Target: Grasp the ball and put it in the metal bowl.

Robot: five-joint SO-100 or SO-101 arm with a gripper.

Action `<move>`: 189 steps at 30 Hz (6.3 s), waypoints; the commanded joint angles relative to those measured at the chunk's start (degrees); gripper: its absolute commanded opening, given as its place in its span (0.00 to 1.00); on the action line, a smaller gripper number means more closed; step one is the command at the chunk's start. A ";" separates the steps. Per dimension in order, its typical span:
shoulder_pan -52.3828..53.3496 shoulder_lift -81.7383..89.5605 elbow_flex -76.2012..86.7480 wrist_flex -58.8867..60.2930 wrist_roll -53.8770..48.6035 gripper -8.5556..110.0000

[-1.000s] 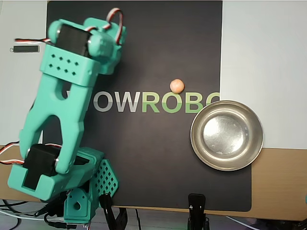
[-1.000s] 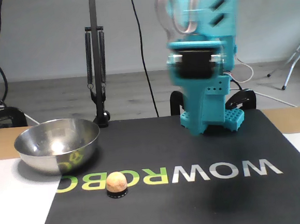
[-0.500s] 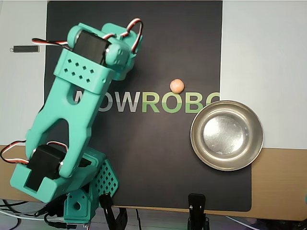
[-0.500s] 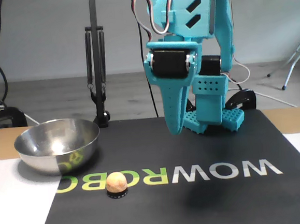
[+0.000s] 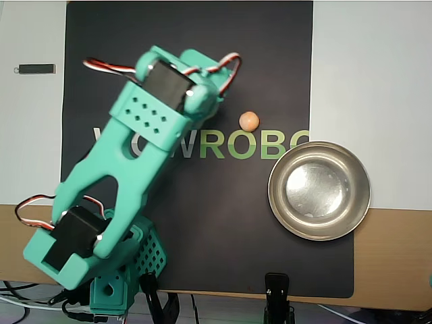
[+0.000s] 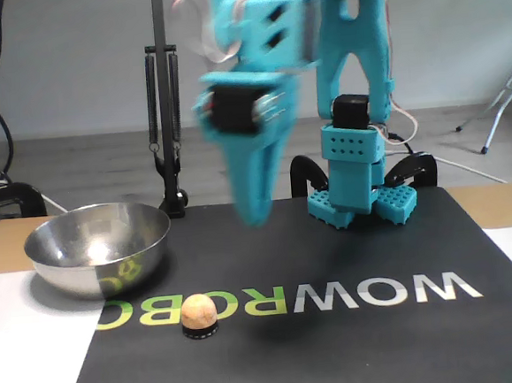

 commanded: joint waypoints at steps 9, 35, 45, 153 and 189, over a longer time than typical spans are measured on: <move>5.27 -3.60 -4.13 -0.35 0.09 0.07; 12.74 -10.02 -10.20 -0.35 0.09 0.07; 13.27 -13.10 -10.90 -0.44 0.09 0.07; 11.16 -11.34 2.46 -14.68 0.09 0.21; 11.07 -11.34 5.71 -15.29 0.00 0.31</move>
